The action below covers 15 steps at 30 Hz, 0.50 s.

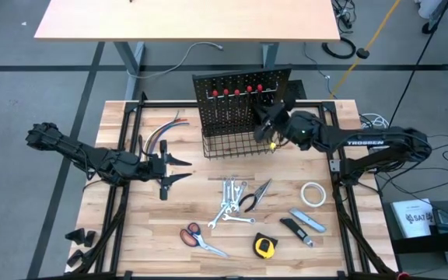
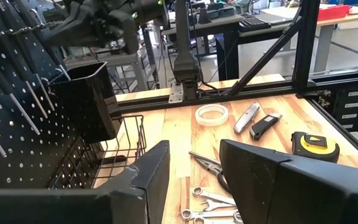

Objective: Hang tools onto peg board
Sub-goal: Put the wrench into the black bin on the pegboard

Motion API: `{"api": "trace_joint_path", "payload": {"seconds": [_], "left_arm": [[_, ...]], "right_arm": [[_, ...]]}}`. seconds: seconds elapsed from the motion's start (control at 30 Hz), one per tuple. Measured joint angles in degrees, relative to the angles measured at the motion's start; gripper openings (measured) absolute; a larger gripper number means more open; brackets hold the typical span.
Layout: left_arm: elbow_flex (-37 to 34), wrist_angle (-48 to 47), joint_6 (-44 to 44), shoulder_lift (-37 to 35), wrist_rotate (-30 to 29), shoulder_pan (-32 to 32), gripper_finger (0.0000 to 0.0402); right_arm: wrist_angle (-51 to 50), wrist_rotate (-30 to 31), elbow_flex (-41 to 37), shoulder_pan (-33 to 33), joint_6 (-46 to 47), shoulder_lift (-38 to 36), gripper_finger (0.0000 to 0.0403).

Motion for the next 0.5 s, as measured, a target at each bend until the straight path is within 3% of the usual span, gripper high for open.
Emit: {"api": "trace_joint_path", "payload": {"seconds": [0.33, 0.5], "left_arm": [[0.0, -1.2, -0.1, 0.0, 0.1, 0.0, 0.0148], [0.0, -1.1, -0.3, 0.0, 1.3, 0.0, 0.0148]], "right_arm": [[-13.3, -1.2, 0.0, 9.1, 9.6, -7.0, 0.0], [-20.0, -14.3, 0.0, 13.4, 16.9, -6.1, 0.0]]}}
